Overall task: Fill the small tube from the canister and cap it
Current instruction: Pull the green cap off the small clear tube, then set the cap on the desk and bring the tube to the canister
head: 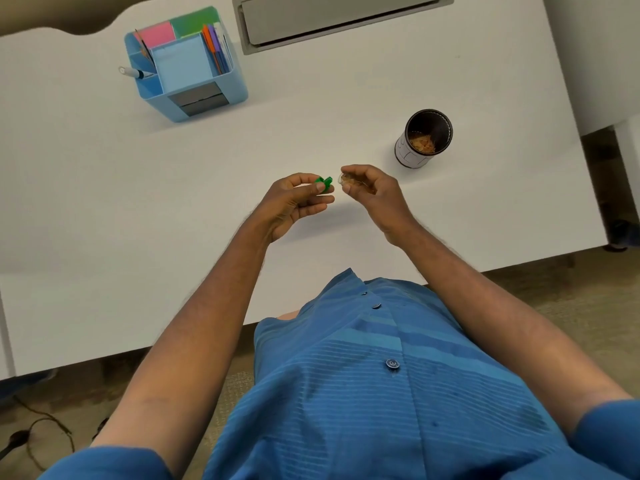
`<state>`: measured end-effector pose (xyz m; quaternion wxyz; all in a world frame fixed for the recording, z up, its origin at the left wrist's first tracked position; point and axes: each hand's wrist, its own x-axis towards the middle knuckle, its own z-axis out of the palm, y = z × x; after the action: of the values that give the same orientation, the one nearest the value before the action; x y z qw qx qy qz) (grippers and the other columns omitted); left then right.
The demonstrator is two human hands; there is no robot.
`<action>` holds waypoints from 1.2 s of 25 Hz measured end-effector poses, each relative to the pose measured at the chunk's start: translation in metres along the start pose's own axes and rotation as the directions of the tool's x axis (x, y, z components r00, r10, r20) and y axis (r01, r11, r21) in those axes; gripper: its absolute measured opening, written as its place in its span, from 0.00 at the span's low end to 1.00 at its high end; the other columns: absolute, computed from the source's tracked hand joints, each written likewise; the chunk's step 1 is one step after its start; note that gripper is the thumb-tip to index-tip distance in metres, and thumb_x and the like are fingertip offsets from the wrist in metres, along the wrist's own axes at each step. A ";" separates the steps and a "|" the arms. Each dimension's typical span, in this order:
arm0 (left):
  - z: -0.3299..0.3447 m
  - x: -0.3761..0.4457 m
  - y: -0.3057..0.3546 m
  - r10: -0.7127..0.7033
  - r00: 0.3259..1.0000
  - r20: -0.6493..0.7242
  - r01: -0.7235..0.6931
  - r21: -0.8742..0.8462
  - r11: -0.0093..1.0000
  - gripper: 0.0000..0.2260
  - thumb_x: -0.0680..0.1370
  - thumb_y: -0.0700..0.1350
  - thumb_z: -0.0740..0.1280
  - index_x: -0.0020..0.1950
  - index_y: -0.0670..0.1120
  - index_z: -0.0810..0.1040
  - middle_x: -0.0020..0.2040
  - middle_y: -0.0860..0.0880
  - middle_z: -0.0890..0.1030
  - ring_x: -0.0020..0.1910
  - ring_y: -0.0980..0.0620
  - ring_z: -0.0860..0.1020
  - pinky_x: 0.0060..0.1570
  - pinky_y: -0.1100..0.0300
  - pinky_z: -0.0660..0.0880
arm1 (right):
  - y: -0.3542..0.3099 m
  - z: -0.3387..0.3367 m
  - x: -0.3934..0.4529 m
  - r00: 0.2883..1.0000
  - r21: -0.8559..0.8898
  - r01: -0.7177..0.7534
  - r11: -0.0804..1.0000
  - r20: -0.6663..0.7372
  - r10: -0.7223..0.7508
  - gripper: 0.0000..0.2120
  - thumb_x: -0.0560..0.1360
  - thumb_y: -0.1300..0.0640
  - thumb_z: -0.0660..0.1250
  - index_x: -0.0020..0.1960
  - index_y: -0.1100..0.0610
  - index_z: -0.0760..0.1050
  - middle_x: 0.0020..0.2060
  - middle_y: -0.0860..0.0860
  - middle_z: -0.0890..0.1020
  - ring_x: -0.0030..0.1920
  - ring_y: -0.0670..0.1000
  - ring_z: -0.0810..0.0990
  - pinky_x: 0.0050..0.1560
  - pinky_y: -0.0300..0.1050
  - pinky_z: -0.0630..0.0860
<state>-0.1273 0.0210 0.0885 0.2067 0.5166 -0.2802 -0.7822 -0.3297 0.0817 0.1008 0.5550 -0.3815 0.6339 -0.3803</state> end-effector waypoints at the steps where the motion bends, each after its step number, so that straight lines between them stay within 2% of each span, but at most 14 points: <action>1: -0.002 0.002 -0.001 0.008 1.000 -0.002 -0.008 -0.005 1.000 0.11 0.81 0.38 0.70 0.64 0.42 0.79 0.58 0.41 0.87 0.56 0.42 0.87 0.53 0.56 0.85 | -0.001 -0.002 0.000 1.000 0.053 -0.013 0.999 -0.020 0.014 0.15 0.79 0.61 0.71 0.66 0.57 0.79 0.59 0.51 0.85 0.62 0.48 0.82 0.65 0.42 0.78; 3: -0.008 0.008 -0.004 0.039 0.999 -0.021 -0.039 0.015 0.999 0.12 0.82 0.39 0.69 0.65 0.45 0.80 0.61 0.41 0.86 0.56 0.43 0.86 0.56 0.55 0.84 | -0.004 -0.007 0.001 0.998 0.130 -0.026 0.991 -0.053 0.033 0.15 0.79 0.62 0.72 0.66 0.58 0.79 0.59 0.53 0.85 0.63 0.49 0.82 0.65 0.41 0.78; 6: -0.018 0.023 -0.013 0.091 0.985 -0.144 -0.074 0.121 0.990 0.14 0.81 0.39 0.70 0.67 0.43 0.79 0.60 0.42 0.85 0.55 0.45 0.87 0.58 0.54 0.83 | -0.006 -0.014 0.002 0.994 0.183 -0.038 0.982 -0.090 0.055 0.16 0.79 0.64 0.71 0.66 0.59 0.78 0.58 0.53 0.85 0.61 0.47 0.82 0.63 0.40 0.78; 9: -0.031 0.038 -0.027 0.178 0.938 -0.297 -0.083 0.305 0.949 0.13 0.79 0.38 0.73 0.63 0.41 0.80 0.53 0.44 0.86 0.46 0.49 0.86 0.52 0.54 0.81 | -0.007 -0.020 0.001 0.990 0.194 -0.050 0.980 -0.118 0.074 0.16 0.79 0.65 0.70 0.66 0.60 0.77 0.57 0.53 0.85 0.57 0.44 0.82 0.57 0.38 0.78; 11: -0.037 0.046 -0.035 0.257 0.905 -0.340 -0.091 0.435 0.896 0.10 0.77 0.39 0.74 0.58 0.44 0.79 0.52 0.46 0.86 0.46 0.50 0.84 0.49 0.55 0.80 | -0.005 -0.023 -0.001 0.987 0.199 -0.061 0.978 -0.134 0.089 0.16 0.79 0.65 0.70 0.66 0.60 0.77 0.57 0.52 0.85 0.57 0.44 0.82 0.56 0.38 0.78; 15: -0.038 0.061 -0.039 0.423 0.848 -0.318 -0.125 0.655 0.745 0.10 0.77 0.40 0.75 0.57 0.45 0.81 0.55 0.49 0.81 0.51 0.54 0.78 0.48 0.71 0.73 | -0.002 -0.027 -0.005 0.981 0.187 -0.083 0.979 -0.160 0.113 0.16 0.79 0.64 0.70 0.66 0.59 0.77 0.56 0.50 0.85 0.57 0.43 0.82 0.55 0.38 0.79; 19: -0.041 0.070 -0.045 0.487 0.823 -0.294 -0.150 0.713 0.685 0.11 0.77 0.37 0.74 0.58 0.42 0.80 0.55 0.46 0.80 0.51 0.54 0.76 0.48 0.77 0.70 | 0.001 -0.031 -0.006 0.974 0.184 -0.091 0.979 -0.186 0.126 0.16 0.79 0.63 0.70 0.66 0.57 0.77 0.56 0.49 0.85 0.58 0.44 0.82 0.56 0.39 0.78; 23: -0.042 0.069 -0.048 0.505 0.819 -0.271 -0.128 0.772 0.623 0.12 0.77 0.36 0.73 0.58 0.41 0.78 0.59 0.42 0.79 0.53 0.54 0.75 0.50 0.75 0.70 | 0.002 -0.033 -0.004 0.967 0.181 -0.099 0.978 -0.216 0.138 0.16 0.79 0.63 0.71 0.66 0.59 0.77 0.55 0.50 0.85 0.56 0.43 0.83 0.55 0.39 0.79; 27: -0.038 0.066 -0.042 0.475 0.835 -0.277 -0.117 0.754 0.646 0.16 0.75 0.38 0.75 0.61 0.41 0.76 0.59 0.45 0.74 0.55 0.53 0.74 0.59 0.60 0.75 | 0.002 -0.034 -0.002 0.961 0.189 -0.097 0.977 -0.237 0.141 0.17 0.79 0.64 0.71 0.66 0.59 0.77 0.55 0.50 0.85 0.55 0.43 0.83 0.56 0.40 0.80; 30: -0.026 0.062 -0.037 0.511 0.807 -0.297 -0.119 0.765 0.633 0.23 0.72 0.44 0.79 0.64 0.44 0.75 0.65 0.44 0.72 0.61 0.51 0.72 0.60 0.62 0.72 | -0.003 -0.039 -0.002 0.961 0.185 -0.066 0.981 -0.254 0.113 0.16 0.79 0.64 0.71 0.66 0.58 0.77 0.56 0.51 0.85 0.55 0.43 0.83 0.56 0.41 0.80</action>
<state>-0.1283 0.0055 0.0136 0.1916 0.6748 -0.5885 -0.4021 -0.3681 0.0844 0.1080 0.5139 -0.2485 0.6828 -0.4560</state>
